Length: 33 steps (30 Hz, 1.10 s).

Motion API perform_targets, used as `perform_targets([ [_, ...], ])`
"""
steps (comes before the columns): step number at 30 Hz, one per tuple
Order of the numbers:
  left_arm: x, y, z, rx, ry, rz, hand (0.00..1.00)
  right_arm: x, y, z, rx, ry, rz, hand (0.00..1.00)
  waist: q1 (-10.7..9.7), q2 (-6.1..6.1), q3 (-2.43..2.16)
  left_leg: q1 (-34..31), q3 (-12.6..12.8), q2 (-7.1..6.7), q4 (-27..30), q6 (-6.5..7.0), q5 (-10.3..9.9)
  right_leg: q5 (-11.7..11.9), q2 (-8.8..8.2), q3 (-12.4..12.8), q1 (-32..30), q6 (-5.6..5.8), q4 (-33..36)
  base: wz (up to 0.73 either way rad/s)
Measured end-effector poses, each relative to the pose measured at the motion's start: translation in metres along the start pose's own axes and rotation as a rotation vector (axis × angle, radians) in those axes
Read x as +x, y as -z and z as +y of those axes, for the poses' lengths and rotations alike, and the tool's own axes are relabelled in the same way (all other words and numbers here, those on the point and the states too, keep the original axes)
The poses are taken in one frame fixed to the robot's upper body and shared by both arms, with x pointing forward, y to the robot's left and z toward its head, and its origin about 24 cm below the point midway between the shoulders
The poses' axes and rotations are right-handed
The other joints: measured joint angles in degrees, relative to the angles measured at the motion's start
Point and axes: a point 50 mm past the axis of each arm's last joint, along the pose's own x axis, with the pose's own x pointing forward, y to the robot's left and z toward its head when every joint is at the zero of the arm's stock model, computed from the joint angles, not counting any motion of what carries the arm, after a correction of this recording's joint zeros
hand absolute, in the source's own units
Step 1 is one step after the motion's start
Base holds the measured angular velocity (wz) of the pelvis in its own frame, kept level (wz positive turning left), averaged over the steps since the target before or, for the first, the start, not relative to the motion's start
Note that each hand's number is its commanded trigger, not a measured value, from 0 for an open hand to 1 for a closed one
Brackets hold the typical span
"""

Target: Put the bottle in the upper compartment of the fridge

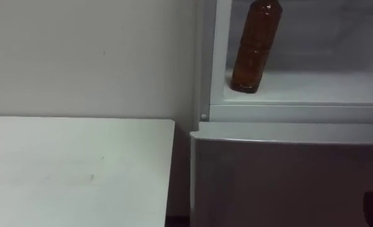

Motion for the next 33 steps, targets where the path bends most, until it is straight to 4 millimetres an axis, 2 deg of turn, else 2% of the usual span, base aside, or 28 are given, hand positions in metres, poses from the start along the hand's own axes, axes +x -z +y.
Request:
perform_targets([
  [2,0.001,-0.006,-0.005,-0.014,0.015,-0.014,0.0,-0.007,0.034,-0.015,-0.122,0.029,0.113,0.0,-0.08,0.17,-0.01,0.23,0.05,-0.01,0.16,0.0,0.0,0.01,0.02,0.03,0.03,-0.02,-0.02,0.0],
  [6,0.001,-0.008,-0.012,-0.044,0.029,-0.016,0.0,-0.022,0.072,-0.039,-0.253,0.075,0.255,0.0,-0.36,0.8,-0.14,0.15,0.08,-0.01,0.02,0.09,-0.06,-0.01,-0.05,0.09,0.02,0.06,0.0,0.0],
  [8,0.001,-0.008,-0.014,-0.063,0.033,-0.015,0.0,-0.032,0.095,-0.058,-0.356,0.112,0.348,0.0,-0.51,0.99,-0.13,0.21,0.09,-0.07,-0.19,0.11,-0.07,-0.11,-0.03,0.21,-0.02,0.16,0.13,0.0],
  [14,0.0,-0.002,-0.012,-0.059,0.034,0.008,0.0,-0.045,0.116,-0.088,-0.502,0.167,0.435,0.0,-0.8,1.07,-0.08,1.19,0.31,-0.14,-0.87,0.11,-0.09,-0.6,0.03,0.34,0.07,0.31,0.03,-0.01],
  [18,0.0,-0.002,-0.013,-0.059,0.049,0.005,0.0,-0.054,0.129,-0.103,-0.588,0.145,0.505,0.0,-0.94,0.69,-0.03,1.15,0.29,-0.09,-0.95,0.11,-0.1,-0.61,-0.04,0.42,0.03,0.31,0.06,0.0],
  [20,0.0,-0.002,-0.013,-0.058,0.064,0.003,0.0,-0.063,0.143,-0.117,-0.653,0.106,0.609,0.0,-0.67,0.53,0.07,1.1,0.08,-0.09,-0.93,0.12,-0.12,-0.61,-0.04,0.36,0.05,0.32,-0.01,0.0],
  [25,0.0,0.003,-0.012,-0.046,0.07,0.026,0.0,-0.089,0.162,-0.151,-0.652,0.084,0.889,0.0,0.37,0.51,0.09,1.04,0.1,-0.09,-0.92,0.14,-0.24,-0.64,-0.08,0.17,0.05,0.37,0.03,0.0],
  [29,0.001,0.002,-0.012,-0.013,0.075,0.027,0.0,-0.1,0.17,-0.153,-0.54,0.034,1.029,0.0,0.37,0.62,0.14,1.08,0.12,-0.06,-0.9,0.15,-0.27,-0.64,-0.11,0.16,0.16,0.37,0.02,0.0],
  [33,0.002,-0.001,-0.014,-0.011,0.08,0.028,0.0,-0.105,0.176,-0.142,-0.433,-0.041,1.106,0.0,0.36,0.61,0.16,1.14,0.13,-0.06,-0.94,0.18,-0.28,-0.64,-0.12,0.18,0.55,0.37,0.06,0.0],
])
